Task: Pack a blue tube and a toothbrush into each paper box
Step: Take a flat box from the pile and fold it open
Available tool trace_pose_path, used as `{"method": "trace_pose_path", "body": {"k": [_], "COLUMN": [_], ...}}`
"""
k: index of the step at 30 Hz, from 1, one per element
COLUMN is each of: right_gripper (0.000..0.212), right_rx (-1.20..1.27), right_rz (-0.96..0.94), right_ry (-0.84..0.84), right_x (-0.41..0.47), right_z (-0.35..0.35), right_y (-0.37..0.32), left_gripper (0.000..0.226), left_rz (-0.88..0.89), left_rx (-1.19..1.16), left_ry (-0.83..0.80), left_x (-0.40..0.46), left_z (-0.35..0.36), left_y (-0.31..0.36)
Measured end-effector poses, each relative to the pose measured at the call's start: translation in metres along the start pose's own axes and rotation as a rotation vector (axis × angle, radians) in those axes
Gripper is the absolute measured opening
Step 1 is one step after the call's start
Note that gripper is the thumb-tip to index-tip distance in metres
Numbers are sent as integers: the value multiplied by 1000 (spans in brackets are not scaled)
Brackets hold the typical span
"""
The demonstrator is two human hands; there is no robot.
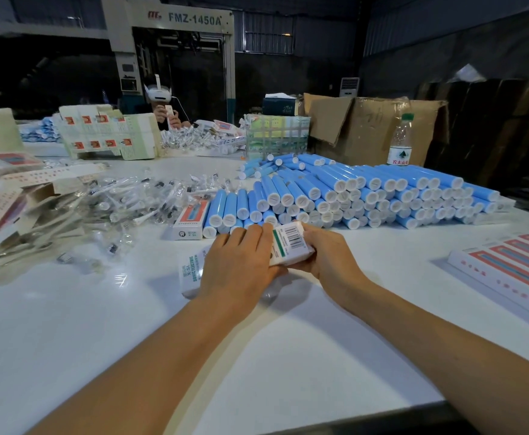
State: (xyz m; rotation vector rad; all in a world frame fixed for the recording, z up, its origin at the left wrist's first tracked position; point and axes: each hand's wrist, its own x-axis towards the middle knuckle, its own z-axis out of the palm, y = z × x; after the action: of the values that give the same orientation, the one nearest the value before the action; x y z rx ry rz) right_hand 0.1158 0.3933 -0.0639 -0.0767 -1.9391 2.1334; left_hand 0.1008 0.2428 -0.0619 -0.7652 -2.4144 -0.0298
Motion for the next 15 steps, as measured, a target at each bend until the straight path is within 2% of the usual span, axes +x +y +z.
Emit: {"method": "trace_pose_path", "body": {"k": [4, 7, 9, 11, 13, 15], "right_gripper": [39, 33, 28, 21, 16, 14], "right_rx": [-29, -184, -332, -385, -410, -411], "right_rz": [-63, -127, -222, -298, -321, -306], "right_ry": [-44, -46, 9, 135, 230, 252], "right_x": [-2, -4, -6, -8, -8, -7], "right_z": [2, 2, 2, 2, 2, 3], "right_y": [3, 3, 2, 0, -1, 1], "left_gripper": [76, 75, 73, 72, 72, 72], "left_rz": [-21, -38, -54, -71, -74, -74], "left_rx": [-44, -52, -31, 4, 35, 36], "left_ry": [14, 66, 69, 64, 65, 63], "left_x": [2, 2, 3, 4, 4, 4], "left_z": [3, 10, 11, 12, 13, 14], "left_y": [1, -3, -4, -6, -5, -4]}}
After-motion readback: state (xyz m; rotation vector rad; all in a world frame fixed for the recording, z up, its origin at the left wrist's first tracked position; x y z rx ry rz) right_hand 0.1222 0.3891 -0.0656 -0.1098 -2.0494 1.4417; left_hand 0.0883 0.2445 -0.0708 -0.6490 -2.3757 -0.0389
